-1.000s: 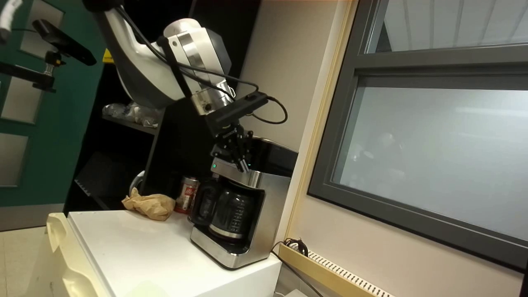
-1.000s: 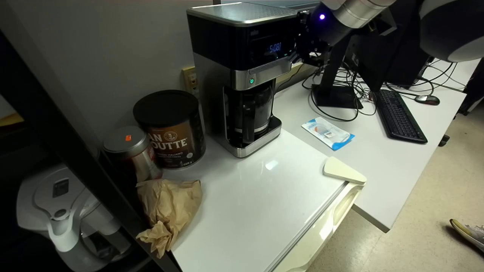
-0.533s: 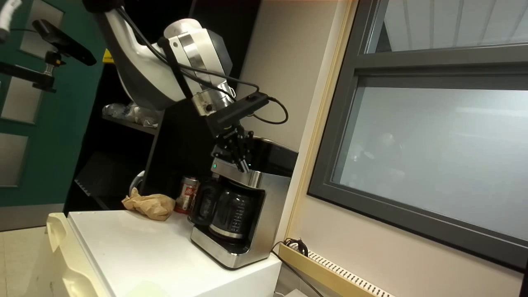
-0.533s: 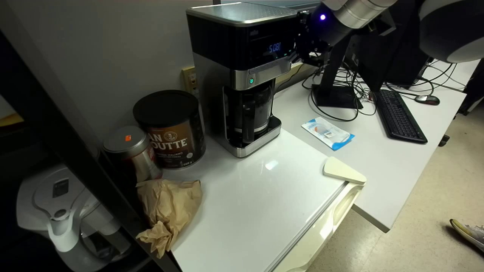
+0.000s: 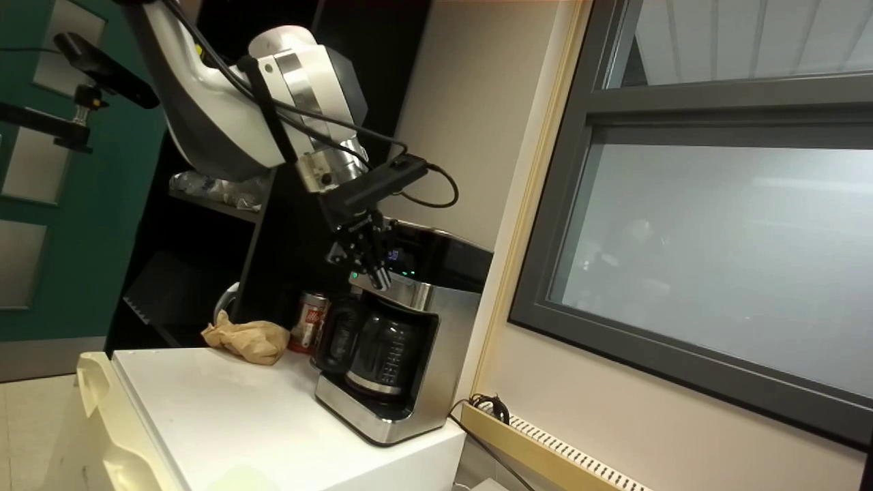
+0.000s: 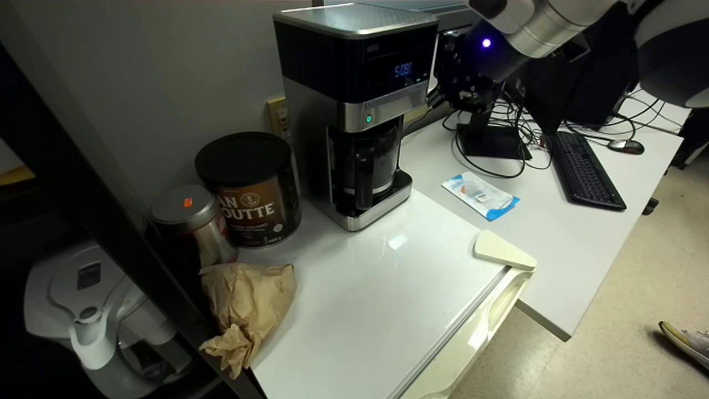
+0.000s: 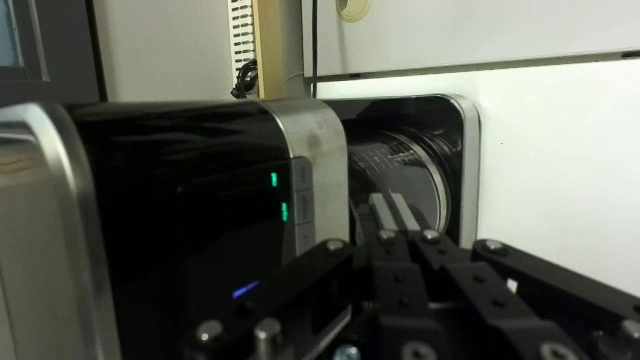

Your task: Press a button on the right side of the coffee maker

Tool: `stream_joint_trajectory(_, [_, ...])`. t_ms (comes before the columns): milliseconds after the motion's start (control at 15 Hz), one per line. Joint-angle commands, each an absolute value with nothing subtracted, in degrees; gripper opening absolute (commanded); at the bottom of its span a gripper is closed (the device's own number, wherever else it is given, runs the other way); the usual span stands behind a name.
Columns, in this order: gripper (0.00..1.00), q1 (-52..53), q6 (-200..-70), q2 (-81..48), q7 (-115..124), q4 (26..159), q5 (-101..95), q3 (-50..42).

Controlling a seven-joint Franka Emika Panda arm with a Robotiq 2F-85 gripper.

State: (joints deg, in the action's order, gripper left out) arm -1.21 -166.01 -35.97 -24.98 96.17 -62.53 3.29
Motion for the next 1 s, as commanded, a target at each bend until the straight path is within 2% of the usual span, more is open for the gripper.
stream_joint_trajectory(0, [0.0, -0.5, -168.0, -30.5, -24.5, 103.8, -67.7, 2.1])
stream_joint_trajectory(933, [0.0, -0.8, -169.2, -20.7, -13.5, 115.7, -93.1, 2.1])
